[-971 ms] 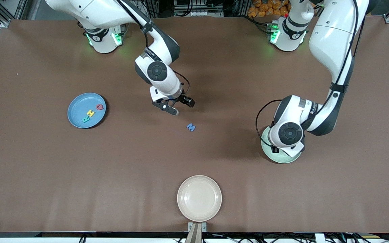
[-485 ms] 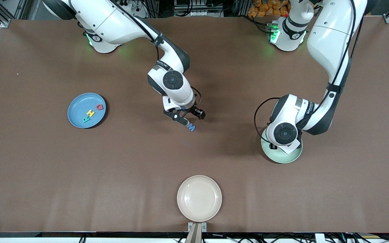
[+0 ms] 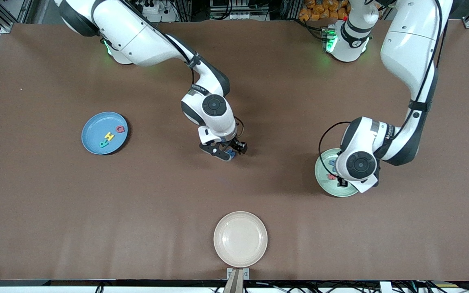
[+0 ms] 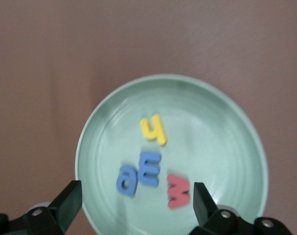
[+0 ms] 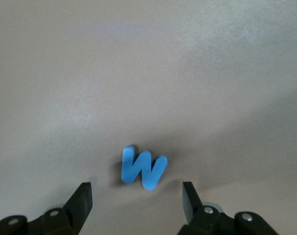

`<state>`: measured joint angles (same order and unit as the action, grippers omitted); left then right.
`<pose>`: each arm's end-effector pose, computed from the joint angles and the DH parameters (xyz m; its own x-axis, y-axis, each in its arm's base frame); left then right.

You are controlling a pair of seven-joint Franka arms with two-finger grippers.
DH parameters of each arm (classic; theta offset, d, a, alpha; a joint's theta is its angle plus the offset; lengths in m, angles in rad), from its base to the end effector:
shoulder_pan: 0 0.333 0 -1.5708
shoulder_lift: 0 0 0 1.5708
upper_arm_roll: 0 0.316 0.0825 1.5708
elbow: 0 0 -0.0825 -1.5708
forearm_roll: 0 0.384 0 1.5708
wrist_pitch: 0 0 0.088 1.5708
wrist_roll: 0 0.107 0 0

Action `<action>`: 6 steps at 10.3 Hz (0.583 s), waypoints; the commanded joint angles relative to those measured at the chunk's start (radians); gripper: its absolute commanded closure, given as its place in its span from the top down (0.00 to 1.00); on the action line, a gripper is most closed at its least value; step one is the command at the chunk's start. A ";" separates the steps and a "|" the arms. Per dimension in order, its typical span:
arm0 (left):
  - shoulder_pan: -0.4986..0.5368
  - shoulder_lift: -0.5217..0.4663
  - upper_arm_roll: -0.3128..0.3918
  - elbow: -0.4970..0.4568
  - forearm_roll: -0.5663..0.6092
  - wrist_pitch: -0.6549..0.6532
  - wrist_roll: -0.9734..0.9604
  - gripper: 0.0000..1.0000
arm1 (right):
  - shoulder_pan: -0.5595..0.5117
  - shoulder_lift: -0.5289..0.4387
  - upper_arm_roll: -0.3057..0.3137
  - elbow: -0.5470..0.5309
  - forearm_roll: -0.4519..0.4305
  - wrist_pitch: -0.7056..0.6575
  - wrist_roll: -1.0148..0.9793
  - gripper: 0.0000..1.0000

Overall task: Sort uppercase to blue plate, lowercase to green plate
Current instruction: 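Carry blue g to the green plate while the right gripper reaches blue W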

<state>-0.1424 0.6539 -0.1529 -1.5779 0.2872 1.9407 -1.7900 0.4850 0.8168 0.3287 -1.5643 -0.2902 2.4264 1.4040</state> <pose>0.6469 -0.1639 0.2398 0.2191 0.9564 0.1930 0.9543 -0.1689 -0.2465 0.5131 0.4898 0.1884 0.8836 -0.4681 -0.0114 -0.4667 -0.8784 -0.1031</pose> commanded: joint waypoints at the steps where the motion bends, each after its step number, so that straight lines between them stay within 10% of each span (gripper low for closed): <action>1: 0.065 -0.028 -0.008 0.030 0.041 0.021 0.157 1.00 | 0.015 0.039 -0.008 0.076 -0.027 -0.053 0.003 0.77; 6: 0.165 -0.187 -0.020 0.021 -0.078 0.044 0.431 1.00 | 0.017 0.053 -0.010 0.084 -0.032 -0.063 -0.027 0.61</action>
<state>0.0125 0.5406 -0.1618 -1.4808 0.2571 1.9714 -1.3808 0.4896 0.8499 0.3252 -1.5150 -0.2994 2.3774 1.3825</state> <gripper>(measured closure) 0.000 0.352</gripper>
